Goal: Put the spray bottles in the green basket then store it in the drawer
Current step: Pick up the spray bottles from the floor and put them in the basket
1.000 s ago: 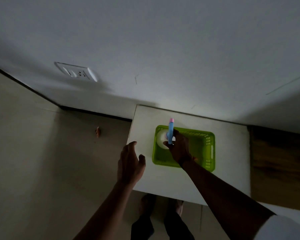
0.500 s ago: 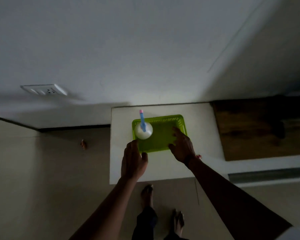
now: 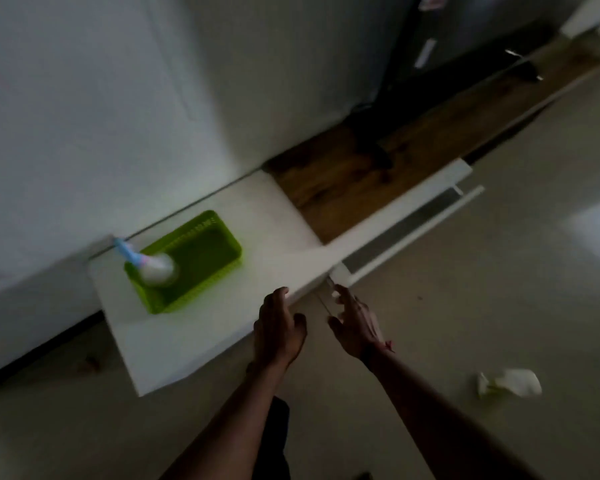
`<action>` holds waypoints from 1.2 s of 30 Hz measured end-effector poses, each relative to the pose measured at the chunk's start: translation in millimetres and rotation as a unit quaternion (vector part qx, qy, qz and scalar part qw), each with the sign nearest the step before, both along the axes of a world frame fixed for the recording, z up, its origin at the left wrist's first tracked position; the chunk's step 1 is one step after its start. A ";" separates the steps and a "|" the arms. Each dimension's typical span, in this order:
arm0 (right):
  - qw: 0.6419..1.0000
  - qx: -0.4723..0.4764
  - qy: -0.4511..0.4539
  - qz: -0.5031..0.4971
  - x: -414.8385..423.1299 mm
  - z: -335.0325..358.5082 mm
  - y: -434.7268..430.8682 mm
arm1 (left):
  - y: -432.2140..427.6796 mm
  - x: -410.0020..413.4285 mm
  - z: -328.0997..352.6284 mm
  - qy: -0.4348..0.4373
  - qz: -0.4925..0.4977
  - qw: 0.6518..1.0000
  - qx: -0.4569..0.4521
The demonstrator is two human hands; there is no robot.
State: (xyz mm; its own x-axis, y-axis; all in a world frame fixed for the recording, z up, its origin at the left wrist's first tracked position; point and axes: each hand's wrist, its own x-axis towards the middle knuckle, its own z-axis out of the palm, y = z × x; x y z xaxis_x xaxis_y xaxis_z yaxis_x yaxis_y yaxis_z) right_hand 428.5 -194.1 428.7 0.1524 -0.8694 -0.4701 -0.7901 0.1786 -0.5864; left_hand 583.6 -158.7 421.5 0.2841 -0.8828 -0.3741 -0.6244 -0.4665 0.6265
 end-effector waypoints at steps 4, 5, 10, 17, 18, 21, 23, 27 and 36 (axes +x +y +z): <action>0.995 0.036 -0.020 -0.090 -109.7 -9.0 66.6 | 32.7 -104.4 -5.6 -0.018 -0.083 0.996 0.009; 0.992 0.046 -0.030 -0.112 -131.4 -12.1 82.7 | 41.6 -124.3 -7.6 -0.022 -0.097 0.995 0.012; 0.977 0.058 -0.017 -0.205 -256.2 -20.4 172.2 | 88.0 -244.9 -7.3 -0.042 -0.179 0.983 0.017; 0.953 0.077 0.026 -0.290 -388.1 -19.7 285.7 | 154.4 -380.7 2.7 -0.019 -0.296 0.955 0.023; 0.950 0.085 0.028 -0.300 -399.8 -22.3 297.9 | 161.1 -394.4 0.9 -0.020 -0.313 0.949 0.026; 0.936 0.112 0.030 -0.333 -424.4 -32.2 328.6 | 176.1 -427.2 -9.4 -0.026 -0.360 0.932 0.037; 0.924 0.129 0.034 -0.358 -440.1 -43.7 345.6 | 181.1 -449.2 -22.5 -0.027 -0.392 0.919 0.039; 0.897 0.149 0.041 -0.414 -468.6 -72.5 370.8 | 181.4 -490.3 -54.9 -0.031 -0.444 0.894 0.051; 0.830 0.214 0.047 -0.512 -513.9 -174.3 407.0 | 181.7 -568.0 -146.8 -0.030 -0.531 0.846 0.044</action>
State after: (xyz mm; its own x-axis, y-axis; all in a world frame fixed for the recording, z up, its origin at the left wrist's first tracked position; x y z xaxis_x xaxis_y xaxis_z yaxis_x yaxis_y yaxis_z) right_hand -85.4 212.9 254.4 -0.6193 -0.2693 -0.7375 -0.1336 0.9618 -0.2390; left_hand 15.6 23.0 274.7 -0.6316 -0.6212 -0.4638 -0.7490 0.3347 0.5718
